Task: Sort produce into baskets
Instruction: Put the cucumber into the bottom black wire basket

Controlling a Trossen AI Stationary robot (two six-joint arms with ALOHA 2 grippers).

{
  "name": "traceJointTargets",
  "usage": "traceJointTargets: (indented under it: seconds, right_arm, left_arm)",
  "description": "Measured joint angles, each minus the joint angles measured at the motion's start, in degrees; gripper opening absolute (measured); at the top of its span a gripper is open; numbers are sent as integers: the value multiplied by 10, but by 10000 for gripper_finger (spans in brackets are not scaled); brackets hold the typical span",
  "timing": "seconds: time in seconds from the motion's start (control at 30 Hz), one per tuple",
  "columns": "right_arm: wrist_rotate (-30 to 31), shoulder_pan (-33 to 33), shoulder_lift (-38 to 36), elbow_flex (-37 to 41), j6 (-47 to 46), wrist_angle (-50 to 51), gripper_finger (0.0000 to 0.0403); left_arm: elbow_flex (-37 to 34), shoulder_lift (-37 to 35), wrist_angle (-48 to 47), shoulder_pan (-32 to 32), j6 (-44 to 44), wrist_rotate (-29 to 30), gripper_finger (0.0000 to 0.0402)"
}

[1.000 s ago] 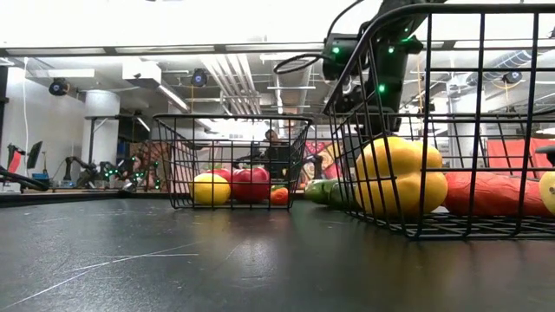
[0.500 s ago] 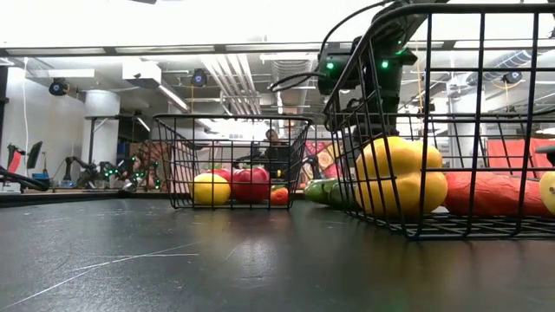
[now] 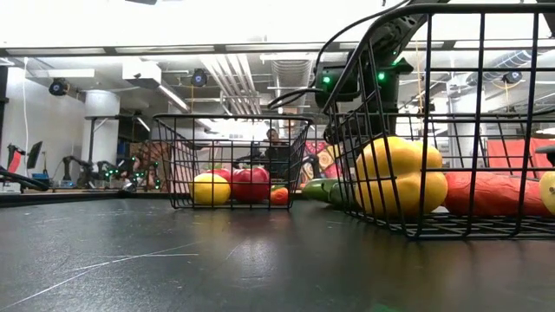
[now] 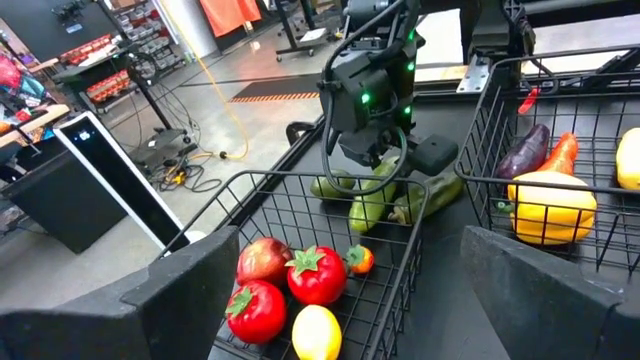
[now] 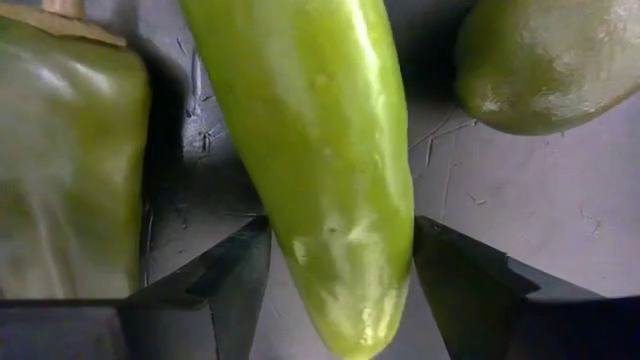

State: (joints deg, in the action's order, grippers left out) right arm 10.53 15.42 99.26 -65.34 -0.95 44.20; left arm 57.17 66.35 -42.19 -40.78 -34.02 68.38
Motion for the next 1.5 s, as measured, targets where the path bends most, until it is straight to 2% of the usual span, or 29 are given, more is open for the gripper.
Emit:
traceJointTargets:
  seconds: [0.13, 0.4, 0.73, 0.93, 1.17, 1.33, 1.5]
  right_arm:
    - [0, 0, 0, 0, -6, -2, 213]
    - [-1, 0, 1, 0, -16, -2, 151]
    - [-2, 0, -15, 1, -20, 10, 160]
    - [-1, 0, -56, -14, -24, 50, 155]
    - [0, -1, -122, -67, -53, 134, 157]
    - [0, -29, -159, -115, -102, 210, 158]
    - [-9, -88, -186, -145, -152, 264, 158]
  left_arm:
    - [0, 0, 0, 0, 0, 0, 362]
    - [0, 0, 0, 0, 0, 0, 362]
    - [0, 0, 0, 0, -1, 0, 362]
    - [0, 0, 0, 0, -1, 0, 362]
    - [0, 0, 1, 0, -1, 0, 362]
    - [0, 0, 2, 0, -1, 0, 362]
    - [0, 0, 2, 0, -1, 0, 362]
